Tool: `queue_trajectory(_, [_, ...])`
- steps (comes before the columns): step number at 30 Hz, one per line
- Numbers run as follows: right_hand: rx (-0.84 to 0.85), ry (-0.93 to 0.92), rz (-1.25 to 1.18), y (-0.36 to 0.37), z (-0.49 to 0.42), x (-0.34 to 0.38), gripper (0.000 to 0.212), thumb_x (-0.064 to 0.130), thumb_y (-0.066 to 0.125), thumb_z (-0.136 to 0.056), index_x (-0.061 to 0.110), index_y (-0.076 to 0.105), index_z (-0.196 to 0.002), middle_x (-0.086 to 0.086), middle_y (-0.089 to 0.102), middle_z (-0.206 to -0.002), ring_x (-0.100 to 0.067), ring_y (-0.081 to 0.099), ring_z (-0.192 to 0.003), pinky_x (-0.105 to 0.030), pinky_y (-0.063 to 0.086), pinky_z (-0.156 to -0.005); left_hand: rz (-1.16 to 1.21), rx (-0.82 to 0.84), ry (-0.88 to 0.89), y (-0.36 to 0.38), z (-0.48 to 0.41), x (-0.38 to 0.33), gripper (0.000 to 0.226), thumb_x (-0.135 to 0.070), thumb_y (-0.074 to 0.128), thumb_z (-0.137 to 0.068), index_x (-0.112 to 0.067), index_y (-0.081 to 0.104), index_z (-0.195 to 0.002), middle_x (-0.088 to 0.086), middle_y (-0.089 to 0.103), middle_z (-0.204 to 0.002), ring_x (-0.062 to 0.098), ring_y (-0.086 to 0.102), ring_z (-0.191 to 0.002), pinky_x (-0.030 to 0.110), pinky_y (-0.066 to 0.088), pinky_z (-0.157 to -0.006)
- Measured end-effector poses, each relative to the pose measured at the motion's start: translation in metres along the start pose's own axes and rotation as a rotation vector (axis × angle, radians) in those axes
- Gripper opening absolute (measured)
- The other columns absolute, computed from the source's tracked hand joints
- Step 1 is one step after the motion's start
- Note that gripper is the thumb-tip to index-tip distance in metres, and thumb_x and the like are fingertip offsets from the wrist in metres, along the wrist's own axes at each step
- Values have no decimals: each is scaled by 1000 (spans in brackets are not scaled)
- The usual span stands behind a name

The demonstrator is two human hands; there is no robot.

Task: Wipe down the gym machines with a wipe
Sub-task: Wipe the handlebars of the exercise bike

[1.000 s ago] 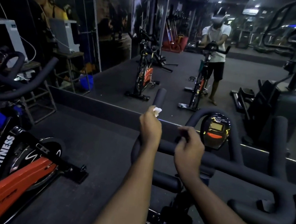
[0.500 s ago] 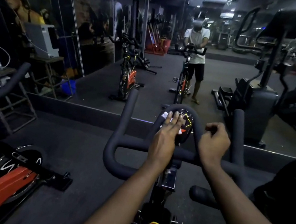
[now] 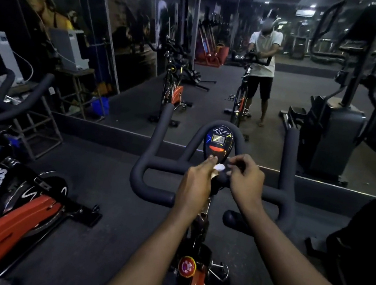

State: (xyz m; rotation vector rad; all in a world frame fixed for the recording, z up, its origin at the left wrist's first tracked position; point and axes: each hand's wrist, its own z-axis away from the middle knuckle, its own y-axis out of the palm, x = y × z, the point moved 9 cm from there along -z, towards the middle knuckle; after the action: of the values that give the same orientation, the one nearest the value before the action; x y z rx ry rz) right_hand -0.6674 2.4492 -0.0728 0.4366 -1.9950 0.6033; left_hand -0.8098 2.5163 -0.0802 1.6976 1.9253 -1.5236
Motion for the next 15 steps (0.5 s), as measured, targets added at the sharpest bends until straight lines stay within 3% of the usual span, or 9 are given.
queue_trajectory(2, [98, -47, -21, 0, 16, 12, 29, -13, 57, -79, 8, 70, -94, -2, 73, -89, -3, 66, -81, -13, 49, -78, -22, -71, -58, -16, 24, -9, 45, -30, 39, -91, -18, 63, -126, 16, 73, -104, 36, 68, -94, 41, 53, -74])
queue_trajectory(5, [325, -46, -74, 1, 49, 20, 30, -9, 60, -83, 15, 70, -99, 2, 74, -94, -9, 69, -89, -19, 52, -86, -50, -159, -135, -29, 72, -23, 29, -30, 45, -96, -7, 54, -110, 22, 69, -93, 46, 62, -87, 53, 48, -68])
queue_trajectory(7, [474, -13, -115, 4, 78, 20, 31, -6, 64, -84, 20, 68, -100, 3, 74, -95, -10, 70, -91, -22, 52, -89, -74, -186, -198, -35, 108, -28, 16, -24, 46, -101, -10, 47, -107, 21, 67, -91, 46, 61, -85, 52, 46, -67])
queue_trajectory(11, [736, 21, -178, 8, 159, 17, 24, 0, 71, -85, 17, 70, -102, 1, 76, -92, -10, 71, -87, -27, 55, -87, -128, -204, -417, -57, 197, -23, 11, -39, 34, -99, -27, 36, -99, 13, 66, -87, 36, 64, -75, 52, 52, -65])
queue_trajectory(15, [940, 86, -245, 2, 249, 24, 19, 14, 77, -85, 15, 72, -103, -6, 76, -90, -19, 73, -83, -38, 58, -81, -167, -164, -494, -85, 282, -35, 8, -24, 43, -106, -18, 42, -102, 5, 65, -88, 25, 62, -74, 36, 49, -64])
